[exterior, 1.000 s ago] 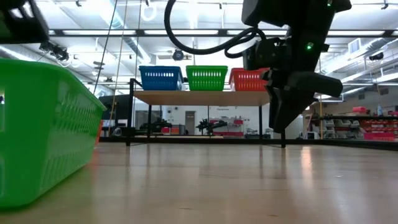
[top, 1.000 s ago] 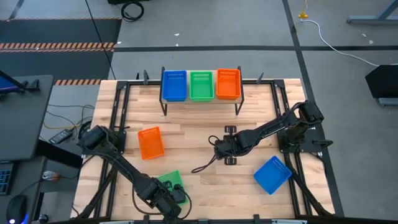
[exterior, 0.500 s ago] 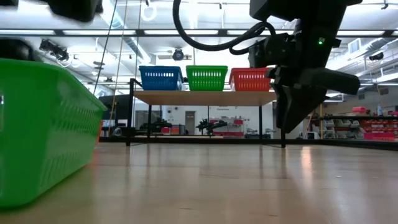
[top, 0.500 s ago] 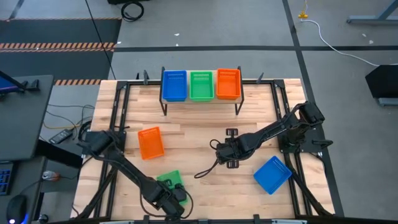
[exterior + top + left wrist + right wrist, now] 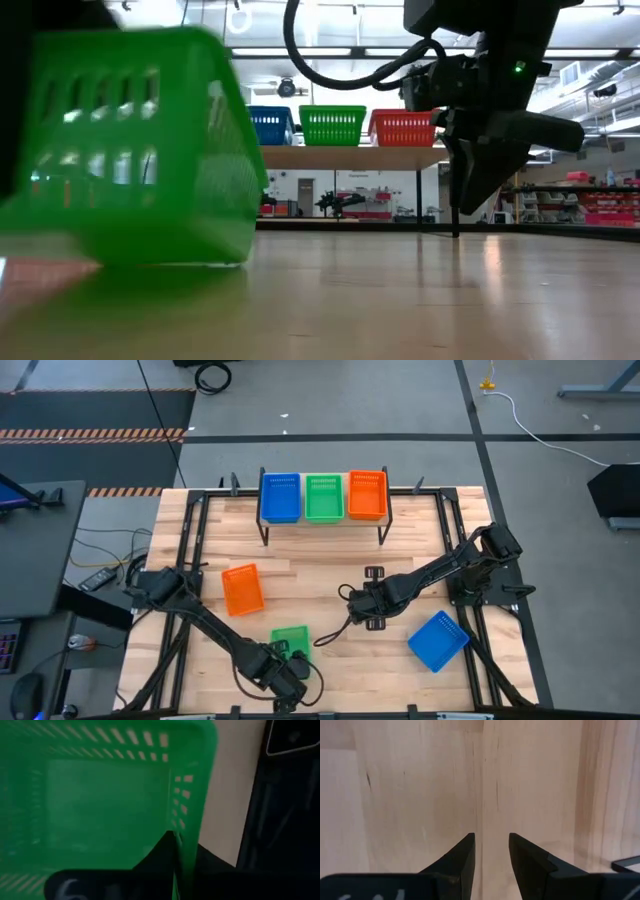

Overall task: Stack baskets on shelf by color
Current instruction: Stack the green bin on top of the green bin on the shelf

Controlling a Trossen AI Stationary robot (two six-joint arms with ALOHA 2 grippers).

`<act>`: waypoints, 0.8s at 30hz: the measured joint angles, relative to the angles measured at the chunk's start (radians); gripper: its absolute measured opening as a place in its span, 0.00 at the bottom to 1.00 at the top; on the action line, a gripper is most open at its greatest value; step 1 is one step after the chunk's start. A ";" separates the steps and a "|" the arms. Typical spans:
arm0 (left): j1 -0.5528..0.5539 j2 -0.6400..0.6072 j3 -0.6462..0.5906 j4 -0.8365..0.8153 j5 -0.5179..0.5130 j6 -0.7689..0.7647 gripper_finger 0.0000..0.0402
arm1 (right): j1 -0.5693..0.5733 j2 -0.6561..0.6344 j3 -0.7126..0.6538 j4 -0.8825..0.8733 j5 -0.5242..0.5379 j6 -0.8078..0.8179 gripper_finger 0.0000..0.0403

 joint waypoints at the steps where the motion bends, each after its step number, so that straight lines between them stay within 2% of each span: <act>1: 0.008 0.000 0.021 -0.037 -0.004 0.025 0.03 | 0.000 0.000 0.000 -0.003 -0.007 0.005 0.31; 8: 0.074 0.003 0.228 -0.391 -0.082 0.181 0.01 | 0.018 0.000 0.000 -0.015 -0.077 0.054 0.31; 15: 0.149 0.002 0.401 -0.666 -0.174 0.339 0.01 | 0.060 0.000 0.000 -0.015 -0.090 0.101 0.31; 19: 0.211 0.002 0.492 -0.783 -0.250 0.448 0.01 | 0.085 0.000 0.000 -0.011 -0.091 0.126 0.31; 24: 0.315 0.002 0.618 -0.798 -0.303 0.635 0.01 | 0.097 0.000 0.000 0.035 -0.091 0.155 0.31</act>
